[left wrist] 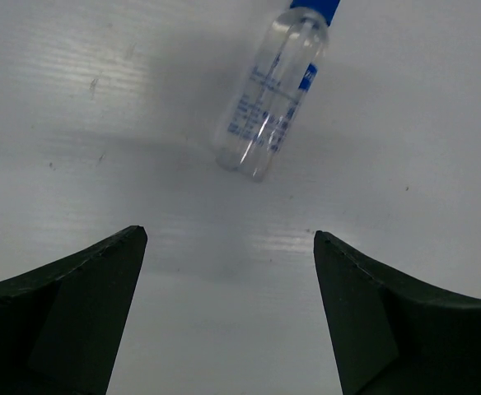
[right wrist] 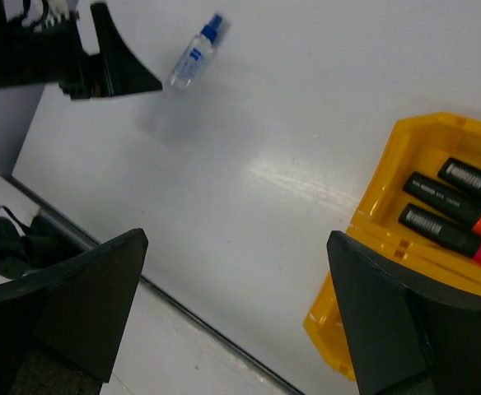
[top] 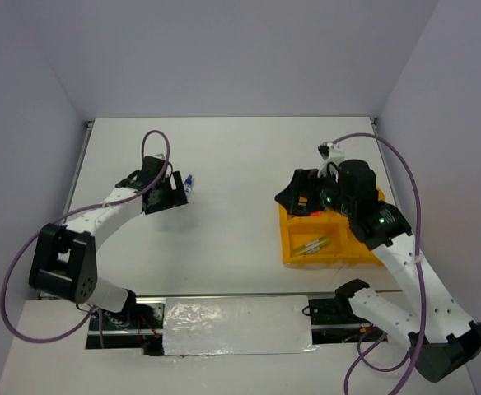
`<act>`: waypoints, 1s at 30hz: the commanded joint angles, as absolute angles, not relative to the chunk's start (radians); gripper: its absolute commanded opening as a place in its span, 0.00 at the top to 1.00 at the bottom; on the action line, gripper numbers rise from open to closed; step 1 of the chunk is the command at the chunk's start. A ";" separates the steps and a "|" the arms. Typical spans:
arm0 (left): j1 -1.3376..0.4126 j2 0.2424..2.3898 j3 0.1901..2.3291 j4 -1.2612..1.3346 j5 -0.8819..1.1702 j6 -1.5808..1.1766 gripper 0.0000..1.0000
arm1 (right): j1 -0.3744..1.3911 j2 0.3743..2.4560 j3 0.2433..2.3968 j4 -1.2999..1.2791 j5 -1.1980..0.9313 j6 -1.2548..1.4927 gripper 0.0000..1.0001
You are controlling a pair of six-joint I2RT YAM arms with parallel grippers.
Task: Sort the stationery into containers
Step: Pick up the stationery from the center of the board.
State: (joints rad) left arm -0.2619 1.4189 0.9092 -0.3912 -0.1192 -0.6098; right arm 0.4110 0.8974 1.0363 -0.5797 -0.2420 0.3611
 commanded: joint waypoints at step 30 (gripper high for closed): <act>-0.537 1.245 0.728 0.151 0.159 -0.685 1.00 | 0.448 0.601 0.620 -0.080 -0.356 0.745 0.00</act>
State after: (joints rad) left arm -0.4744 1.4891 0.8574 -0.1917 -0.0784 -0.5991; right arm 0.4374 0.6163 0.6617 -0.3511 -0.3244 0.5545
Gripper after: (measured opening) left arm 0.421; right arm 0.996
